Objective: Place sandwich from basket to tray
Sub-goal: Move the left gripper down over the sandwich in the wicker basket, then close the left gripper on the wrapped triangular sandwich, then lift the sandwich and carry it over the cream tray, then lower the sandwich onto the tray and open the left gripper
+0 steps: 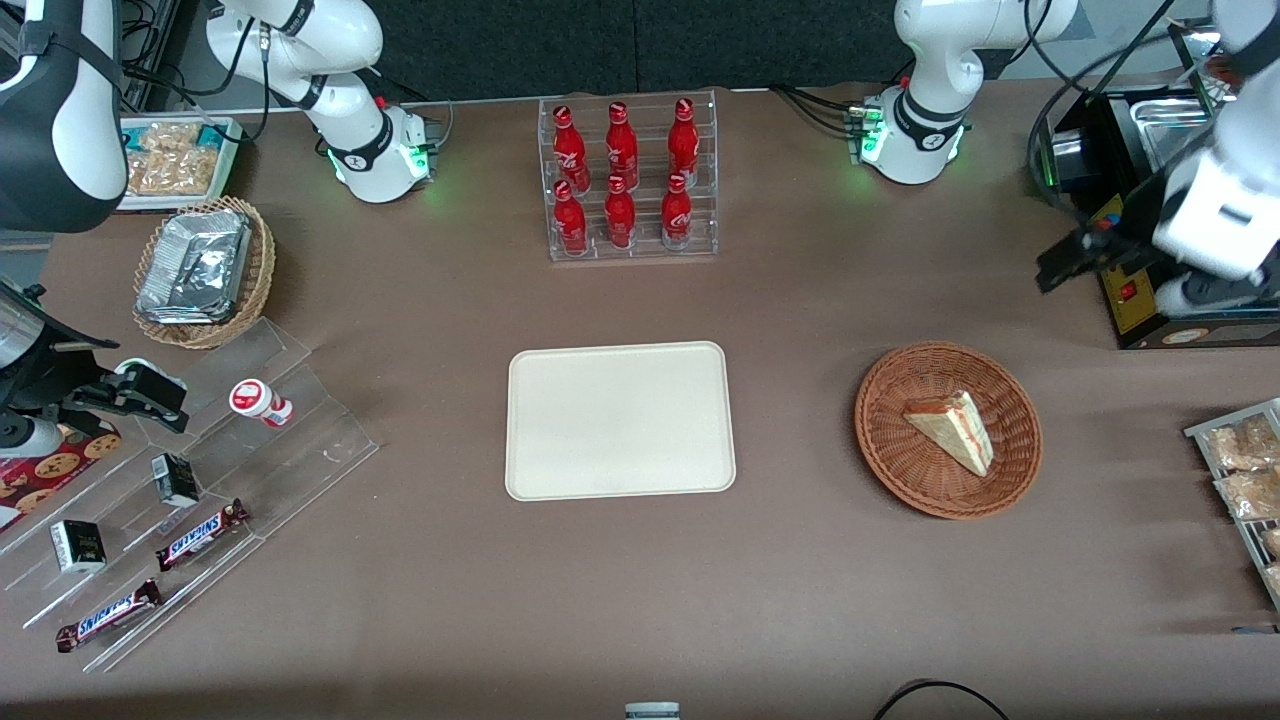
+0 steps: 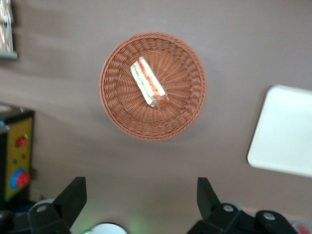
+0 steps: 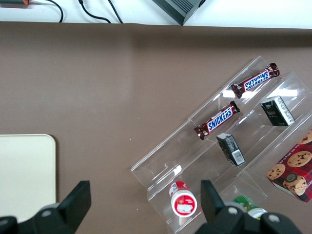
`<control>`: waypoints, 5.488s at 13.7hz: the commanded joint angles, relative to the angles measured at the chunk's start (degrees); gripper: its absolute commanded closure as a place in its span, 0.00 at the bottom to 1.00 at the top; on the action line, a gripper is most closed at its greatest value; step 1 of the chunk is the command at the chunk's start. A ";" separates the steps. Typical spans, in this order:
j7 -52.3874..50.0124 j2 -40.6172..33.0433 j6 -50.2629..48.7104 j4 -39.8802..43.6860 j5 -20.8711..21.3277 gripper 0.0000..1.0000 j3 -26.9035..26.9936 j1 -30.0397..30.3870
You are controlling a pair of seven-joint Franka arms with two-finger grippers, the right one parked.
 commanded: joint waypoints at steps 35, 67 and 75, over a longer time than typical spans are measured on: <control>-28.72 16.85 48.96 -25.64 -0.14 1.00 -0.27 0.02; -36.72 57.00 32.22 28.70 14.88 0.00 -14.87 -32.85; -27.52 43.05 19.68 27.84 4.36 0.00 -15.57 -22.94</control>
